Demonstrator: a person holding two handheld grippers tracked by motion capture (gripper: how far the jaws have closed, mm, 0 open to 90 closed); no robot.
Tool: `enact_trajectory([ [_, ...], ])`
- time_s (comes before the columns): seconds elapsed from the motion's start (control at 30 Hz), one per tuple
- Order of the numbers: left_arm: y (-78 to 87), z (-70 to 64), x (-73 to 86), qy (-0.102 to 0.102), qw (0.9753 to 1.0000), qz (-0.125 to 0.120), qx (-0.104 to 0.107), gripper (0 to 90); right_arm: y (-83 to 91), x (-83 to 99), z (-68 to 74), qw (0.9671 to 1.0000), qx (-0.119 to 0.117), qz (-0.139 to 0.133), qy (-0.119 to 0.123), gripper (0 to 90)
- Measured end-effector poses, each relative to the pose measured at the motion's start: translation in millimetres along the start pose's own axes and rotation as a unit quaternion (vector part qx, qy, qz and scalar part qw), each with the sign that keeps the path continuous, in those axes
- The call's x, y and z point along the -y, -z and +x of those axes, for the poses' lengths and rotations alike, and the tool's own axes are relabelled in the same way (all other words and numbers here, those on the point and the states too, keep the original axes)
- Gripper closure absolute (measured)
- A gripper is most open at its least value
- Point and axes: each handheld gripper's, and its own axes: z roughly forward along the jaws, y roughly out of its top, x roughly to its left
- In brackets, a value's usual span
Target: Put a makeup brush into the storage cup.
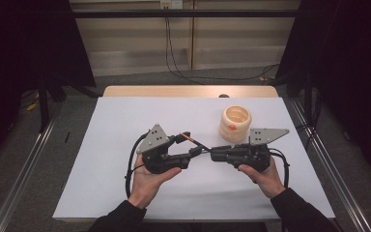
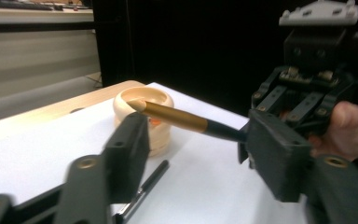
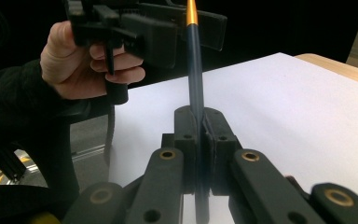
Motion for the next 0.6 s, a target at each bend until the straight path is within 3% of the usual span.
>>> enact_trajectory([
  [0.17,2.7,1.9,-0.8,0.011,0.9999,-0.007,0.007,54.8,-1.9,1.3,-0.3,1.0000,-0.004,0.002,-0.001,85.4],
  [0.27,4.2,3.8,-0.2,0.022,0.9994,-0.013,0.024,59.7,-2.8,2.1,-0.1,1.0000,-0.007,-0.002,-0.004,85.4],
  [0.33,5.3,3.8,-0.7,0.025,0.9994,-0.015,0.020,63.1,-4.2,2.6,0.6,0.9999,-0.010,0.001,-0.002,85.4],
  [0.6,8.8,8.2,-1.7,0.053,0.9970,-0.028,0.048,72.7,-8.5,4.4,2.2,0.9999,-0.012,0.003,0.000,85.2],
])
